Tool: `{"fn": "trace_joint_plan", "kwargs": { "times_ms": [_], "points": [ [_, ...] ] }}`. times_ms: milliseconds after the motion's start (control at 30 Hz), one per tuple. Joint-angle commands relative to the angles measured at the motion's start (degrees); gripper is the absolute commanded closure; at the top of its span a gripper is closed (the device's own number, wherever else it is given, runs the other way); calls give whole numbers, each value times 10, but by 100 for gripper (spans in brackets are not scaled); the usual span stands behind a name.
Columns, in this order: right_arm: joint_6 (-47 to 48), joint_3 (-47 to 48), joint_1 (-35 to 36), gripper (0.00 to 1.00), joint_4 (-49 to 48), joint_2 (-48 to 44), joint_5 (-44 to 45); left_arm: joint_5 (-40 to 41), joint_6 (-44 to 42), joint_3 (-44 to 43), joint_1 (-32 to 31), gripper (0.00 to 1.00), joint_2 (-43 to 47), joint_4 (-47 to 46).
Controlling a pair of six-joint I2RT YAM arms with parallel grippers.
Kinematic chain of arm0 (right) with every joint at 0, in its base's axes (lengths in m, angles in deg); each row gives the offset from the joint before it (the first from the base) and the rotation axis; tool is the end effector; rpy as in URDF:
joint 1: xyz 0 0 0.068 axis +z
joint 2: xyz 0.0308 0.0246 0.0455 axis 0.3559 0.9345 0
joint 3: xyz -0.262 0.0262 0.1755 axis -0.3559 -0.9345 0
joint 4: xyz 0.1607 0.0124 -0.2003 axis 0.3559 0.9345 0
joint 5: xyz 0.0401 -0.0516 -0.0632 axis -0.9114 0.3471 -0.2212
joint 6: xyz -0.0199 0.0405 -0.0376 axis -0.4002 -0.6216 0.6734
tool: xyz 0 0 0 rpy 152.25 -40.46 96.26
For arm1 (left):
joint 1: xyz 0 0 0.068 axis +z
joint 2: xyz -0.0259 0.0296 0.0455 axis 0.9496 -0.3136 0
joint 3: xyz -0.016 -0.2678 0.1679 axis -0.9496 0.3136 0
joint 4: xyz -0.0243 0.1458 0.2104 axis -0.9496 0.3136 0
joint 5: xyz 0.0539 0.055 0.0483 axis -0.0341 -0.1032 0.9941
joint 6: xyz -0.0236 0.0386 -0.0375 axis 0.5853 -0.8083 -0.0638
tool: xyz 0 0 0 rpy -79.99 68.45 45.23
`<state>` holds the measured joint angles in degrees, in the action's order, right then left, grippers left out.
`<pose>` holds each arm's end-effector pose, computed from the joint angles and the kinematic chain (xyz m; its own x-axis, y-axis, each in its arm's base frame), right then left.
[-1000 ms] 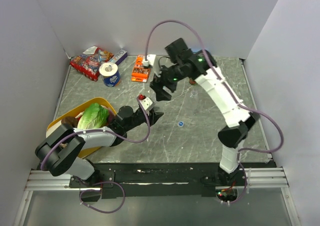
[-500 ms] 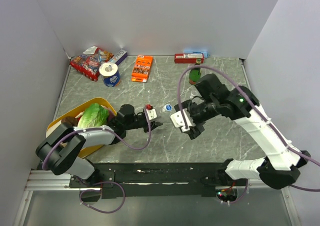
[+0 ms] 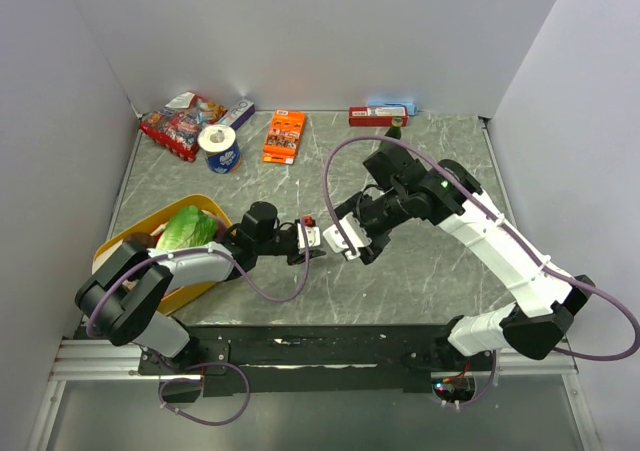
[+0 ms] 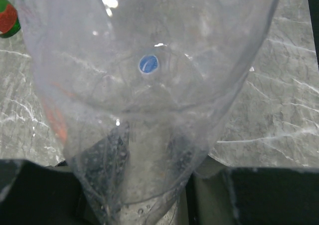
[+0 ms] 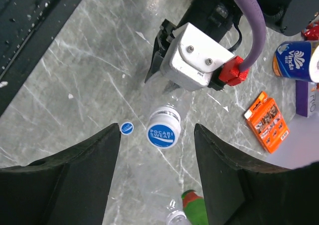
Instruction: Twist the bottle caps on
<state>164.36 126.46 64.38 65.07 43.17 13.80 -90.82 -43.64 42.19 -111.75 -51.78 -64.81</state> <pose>0.1490 0.1731 0.4426 0.7313 -0.4648 -0.4992 -0.6798 -0.5562 -0.4780 0.2071 -0.2073 0.2340 0.1674 0.3414 -0.9249 0.9694 0.1138 0.2175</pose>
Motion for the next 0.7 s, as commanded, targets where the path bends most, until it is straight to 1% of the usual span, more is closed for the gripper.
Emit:
{"fn": "trace_joint_plan", "kwargs": {
  "times_ms": [0, 167, 333, 667],
  "points": [
    [28, 4, 3, 33, 0, -3, 13, -30, -17, -22, 1, 99, 0, -12],
    [26, -14, 3, 38, -16, -6, 27, -35, -8, -25, 2, 99, -1, -20],
    [24, -22, 3, 40, -28, -4, 39, -39, 8, -26, 2, 99, 1, -30],
    [25, -36, 4, 49, -57, -1, 49, -42, 11, -30, 5, 99, -1, -37]
  ]
}}
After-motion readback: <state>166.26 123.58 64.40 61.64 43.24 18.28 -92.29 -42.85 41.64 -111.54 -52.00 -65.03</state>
